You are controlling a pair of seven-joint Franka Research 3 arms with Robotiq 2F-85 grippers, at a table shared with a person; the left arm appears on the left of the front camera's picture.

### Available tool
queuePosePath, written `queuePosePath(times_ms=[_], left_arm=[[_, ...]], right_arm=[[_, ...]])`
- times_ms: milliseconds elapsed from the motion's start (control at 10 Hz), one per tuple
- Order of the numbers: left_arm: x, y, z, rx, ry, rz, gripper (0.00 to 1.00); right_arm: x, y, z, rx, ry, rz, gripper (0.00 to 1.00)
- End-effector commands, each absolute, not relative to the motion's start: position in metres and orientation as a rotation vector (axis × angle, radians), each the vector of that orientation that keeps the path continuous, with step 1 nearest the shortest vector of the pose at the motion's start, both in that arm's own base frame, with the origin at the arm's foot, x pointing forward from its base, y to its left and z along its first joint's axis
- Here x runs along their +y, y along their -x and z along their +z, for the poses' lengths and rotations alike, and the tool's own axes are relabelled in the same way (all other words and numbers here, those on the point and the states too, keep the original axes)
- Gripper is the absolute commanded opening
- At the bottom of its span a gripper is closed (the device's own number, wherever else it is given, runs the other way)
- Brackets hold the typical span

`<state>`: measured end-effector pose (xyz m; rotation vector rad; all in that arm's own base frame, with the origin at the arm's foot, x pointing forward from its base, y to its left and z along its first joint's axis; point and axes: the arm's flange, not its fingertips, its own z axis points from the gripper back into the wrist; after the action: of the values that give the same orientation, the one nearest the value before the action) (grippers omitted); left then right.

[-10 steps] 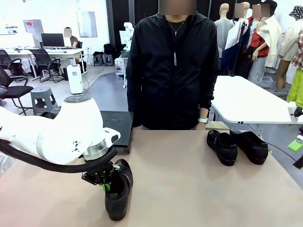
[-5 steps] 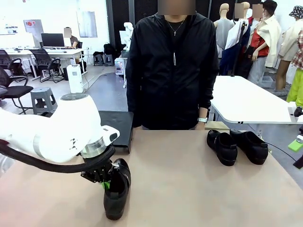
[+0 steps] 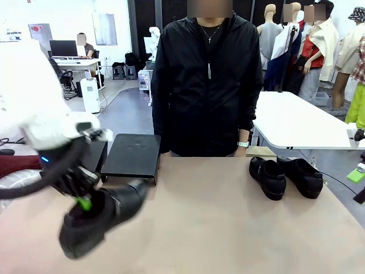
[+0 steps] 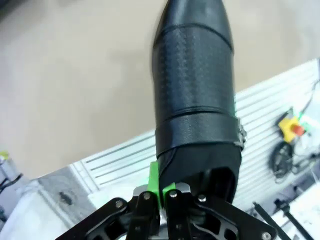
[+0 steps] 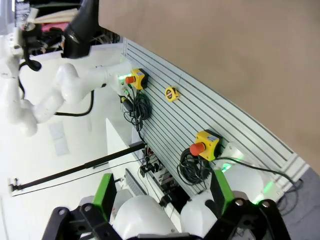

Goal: Organize the shoes by placing them on the stand.
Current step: Place the Shoe from the middle of the table onto the Shoes Stand.

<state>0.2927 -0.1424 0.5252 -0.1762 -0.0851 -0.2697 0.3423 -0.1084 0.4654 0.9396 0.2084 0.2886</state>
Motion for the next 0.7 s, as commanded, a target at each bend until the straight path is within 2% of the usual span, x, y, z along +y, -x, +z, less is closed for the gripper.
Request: queuePosePath(times_ms=[0,100,200,300,400,500,600], left_arm=[[-0.092,-0.331,0.555,-0.282,0.183,-0.079,0.0],[-0.067,-0.342,0.563,-0.411,0.161,0.004,0.0],[-0.045,-0.356,0.568,-0.505,0.172,-0.043,0.0],[-0.027,-0.371,0.567,-0.548,0.129,-0.026,0.0],[-0.017,-0.38,0.566,-0.497,0.152,0.035,0.0],[-0.021,-0.354,0.583,-0.493,0.178,0.013,0.0],[-0.021,-0.354,0.583,-0.493,0.178,0.013,0.0]], right_arm=[[-0.107,-0.342,0.469,0.21,-0.955,0.265,1.0],[-0.107,-0.342,0.469,0.21,-0.955,0.265,1.0],[-0.107,-0.342,0.469,0.21,-0.955,0.265,1.0],[-0.107,-0.342,0.469,0.21,-0.955,0.265,1.0],[-0.107,-0.342,0.469,0.21,-0.955,0.265,1.0],[-0.107,-0.342,0.469,0.21,-0.955,0.265,1.0],[-0.107,-0.342,0.469,0.21,-0.955,0.265,1.0]])
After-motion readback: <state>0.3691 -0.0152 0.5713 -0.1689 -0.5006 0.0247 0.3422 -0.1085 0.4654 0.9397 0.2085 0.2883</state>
